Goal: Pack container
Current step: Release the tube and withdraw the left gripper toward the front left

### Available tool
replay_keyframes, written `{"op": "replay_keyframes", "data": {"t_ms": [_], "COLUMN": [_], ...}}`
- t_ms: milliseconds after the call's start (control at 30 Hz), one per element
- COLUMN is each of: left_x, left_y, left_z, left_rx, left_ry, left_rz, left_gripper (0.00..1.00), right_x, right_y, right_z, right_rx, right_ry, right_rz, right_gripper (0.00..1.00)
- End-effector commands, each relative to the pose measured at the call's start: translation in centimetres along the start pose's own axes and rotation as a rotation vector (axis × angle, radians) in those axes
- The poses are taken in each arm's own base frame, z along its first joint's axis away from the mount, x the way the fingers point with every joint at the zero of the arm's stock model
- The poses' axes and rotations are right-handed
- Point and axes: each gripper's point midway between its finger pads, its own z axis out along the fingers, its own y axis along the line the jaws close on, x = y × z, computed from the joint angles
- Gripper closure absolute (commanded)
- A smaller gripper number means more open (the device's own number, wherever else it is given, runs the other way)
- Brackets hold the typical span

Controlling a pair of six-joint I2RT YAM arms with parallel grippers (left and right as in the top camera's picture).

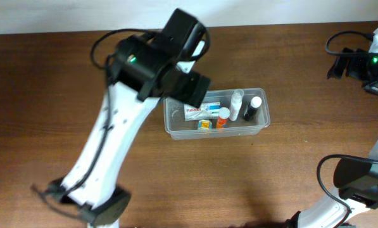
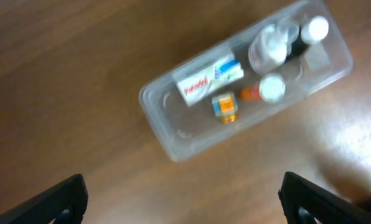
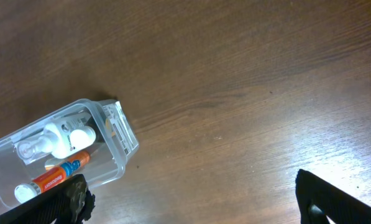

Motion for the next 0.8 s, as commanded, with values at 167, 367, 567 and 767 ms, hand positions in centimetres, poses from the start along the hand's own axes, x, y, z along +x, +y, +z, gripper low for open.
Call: {"op": "replay_keyframes", "data": {"t_ms": [167, 367, 567, 767], "left_x": [8.6, 10.9, 12.5, 15.1], "left_y": [2.2, 3.2, 4.2, 5.7], "left_z": [-6.0, -10.1, -10.8, -7.9], "left_rx": [-0.024, 0.003, 0.007, -0.055], "left_ry": [-0.013, -0.249, -0.503, -0.61], "left_rz": [-0.099, -0.18, -0.221, -0.259], "left_gripper": [0.01, 0.01, 0.01, 0.0], "right_x": [0.1, 0.1, 0.1, 0.1], "right_y": [-0.2, -0.2, -0.2, -0.2], "right_z": [-0.2, -0.2, -0.2, -0.2], "right_rx": [0.009, 0.009, 0.009, 0.009], "right_ry": [-0.004, -0.004, -0.004, -0.004], "right_rz": [0.006, 0.006, 0.006, 0.006], "right_gripper": [0.02, 0.02, 0.02, 0.02]}}
